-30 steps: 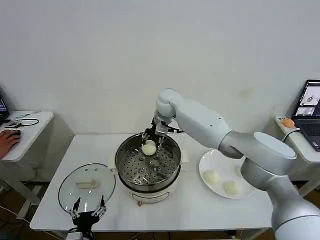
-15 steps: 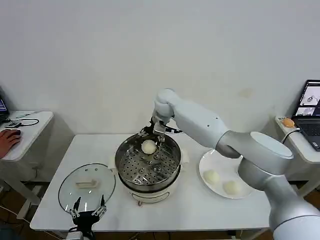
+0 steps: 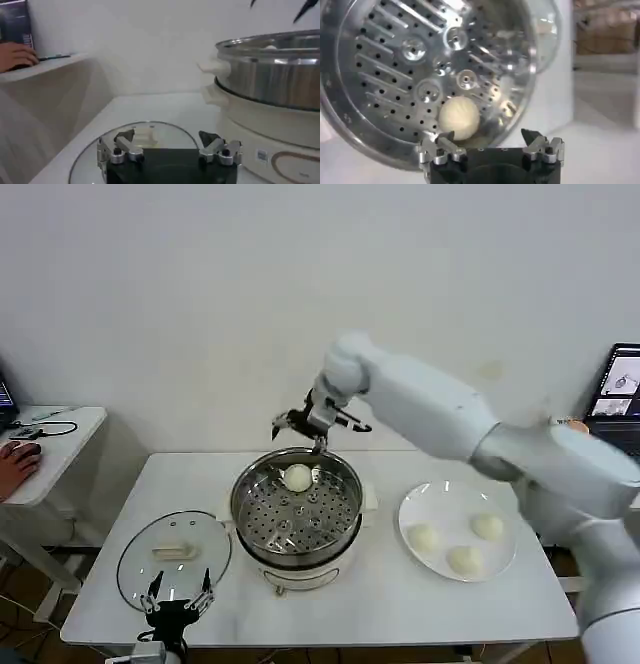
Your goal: Take steamed baozi put them in steamer then cover it.
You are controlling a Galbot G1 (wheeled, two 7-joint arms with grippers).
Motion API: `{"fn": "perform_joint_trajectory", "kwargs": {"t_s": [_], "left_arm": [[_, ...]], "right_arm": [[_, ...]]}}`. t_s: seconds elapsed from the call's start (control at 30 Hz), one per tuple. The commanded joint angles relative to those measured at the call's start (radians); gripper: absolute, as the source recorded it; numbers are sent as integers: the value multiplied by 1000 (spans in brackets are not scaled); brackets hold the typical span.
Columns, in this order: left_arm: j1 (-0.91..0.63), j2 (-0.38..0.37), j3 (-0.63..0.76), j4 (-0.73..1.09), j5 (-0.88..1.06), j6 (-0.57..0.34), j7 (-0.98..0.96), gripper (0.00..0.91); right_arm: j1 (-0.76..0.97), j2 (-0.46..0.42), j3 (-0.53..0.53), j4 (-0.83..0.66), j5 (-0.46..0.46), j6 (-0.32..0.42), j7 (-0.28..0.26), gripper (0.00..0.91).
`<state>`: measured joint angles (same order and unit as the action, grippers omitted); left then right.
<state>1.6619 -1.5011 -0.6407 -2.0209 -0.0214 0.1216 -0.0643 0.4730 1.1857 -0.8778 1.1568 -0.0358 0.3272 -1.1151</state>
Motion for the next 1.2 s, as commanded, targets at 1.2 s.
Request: {"fn": "perform_joint_trajectory", "kwargs": {"t_s": [1.2], "left_arm": [[9, 17, 5, -35, -13, 18, 5, 907]], "right_arm": [[-569, -478, 216, 269, -156, -822, -145, 907]]}}
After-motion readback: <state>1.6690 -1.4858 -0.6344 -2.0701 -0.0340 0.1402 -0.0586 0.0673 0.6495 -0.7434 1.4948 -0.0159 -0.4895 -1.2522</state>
